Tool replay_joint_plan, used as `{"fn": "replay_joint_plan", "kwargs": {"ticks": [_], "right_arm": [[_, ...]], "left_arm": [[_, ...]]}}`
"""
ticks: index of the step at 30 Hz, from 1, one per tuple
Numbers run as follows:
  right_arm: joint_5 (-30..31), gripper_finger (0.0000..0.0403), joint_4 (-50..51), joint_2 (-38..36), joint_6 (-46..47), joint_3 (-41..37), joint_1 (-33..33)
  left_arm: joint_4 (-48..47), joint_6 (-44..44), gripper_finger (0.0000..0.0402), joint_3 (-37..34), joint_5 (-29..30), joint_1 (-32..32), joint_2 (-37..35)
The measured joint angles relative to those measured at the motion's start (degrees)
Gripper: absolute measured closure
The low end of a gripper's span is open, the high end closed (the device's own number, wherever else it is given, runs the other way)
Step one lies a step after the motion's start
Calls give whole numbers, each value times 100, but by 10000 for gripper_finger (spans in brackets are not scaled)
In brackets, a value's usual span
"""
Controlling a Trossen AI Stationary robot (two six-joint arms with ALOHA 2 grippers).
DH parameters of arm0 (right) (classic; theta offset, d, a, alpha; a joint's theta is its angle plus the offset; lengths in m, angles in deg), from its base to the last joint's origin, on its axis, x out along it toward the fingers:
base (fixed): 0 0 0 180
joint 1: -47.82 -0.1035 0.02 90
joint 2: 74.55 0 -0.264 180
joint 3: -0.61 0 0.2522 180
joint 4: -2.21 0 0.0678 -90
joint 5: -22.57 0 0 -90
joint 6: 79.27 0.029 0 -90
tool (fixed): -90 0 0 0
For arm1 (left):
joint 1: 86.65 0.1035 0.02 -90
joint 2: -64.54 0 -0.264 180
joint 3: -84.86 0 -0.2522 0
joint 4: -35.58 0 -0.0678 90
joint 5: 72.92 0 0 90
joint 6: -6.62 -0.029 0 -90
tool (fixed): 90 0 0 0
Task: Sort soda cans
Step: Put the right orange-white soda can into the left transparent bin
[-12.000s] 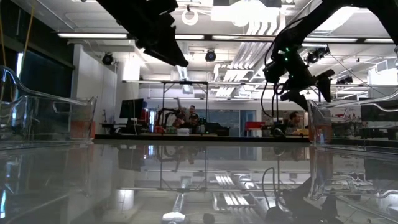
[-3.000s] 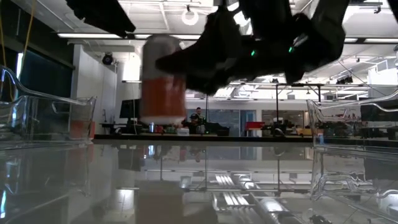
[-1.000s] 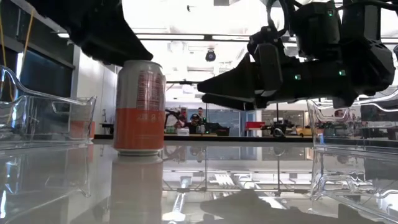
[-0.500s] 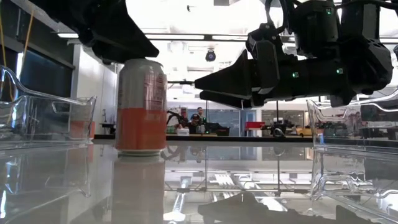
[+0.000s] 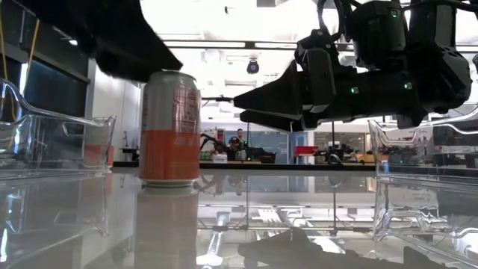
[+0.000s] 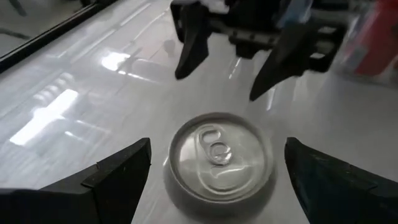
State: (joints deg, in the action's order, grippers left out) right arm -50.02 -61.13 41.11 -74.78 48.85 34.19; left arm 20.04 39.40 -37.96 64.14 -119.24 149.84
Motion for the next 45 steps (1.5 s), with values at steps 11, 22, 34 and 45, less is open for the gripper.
{"fn": "replay_joint_plan", "kwargs": {"ticks": [11,22,34,45], "right_arm": [[0,66,15,2,108,0,-50],[0,66,13,4,170,0,-69],[2,66,-26,4,32,2,-142],[-44,66,-155,4,-429,2,88]], "left_arm": [[369,120,64,0,4,119,478],[562,53,121,20,-99,223,569],[-1796,73,121,1109,436,-213,-742],[-7133,3682,121,3156,383,-1509,-969]]}}
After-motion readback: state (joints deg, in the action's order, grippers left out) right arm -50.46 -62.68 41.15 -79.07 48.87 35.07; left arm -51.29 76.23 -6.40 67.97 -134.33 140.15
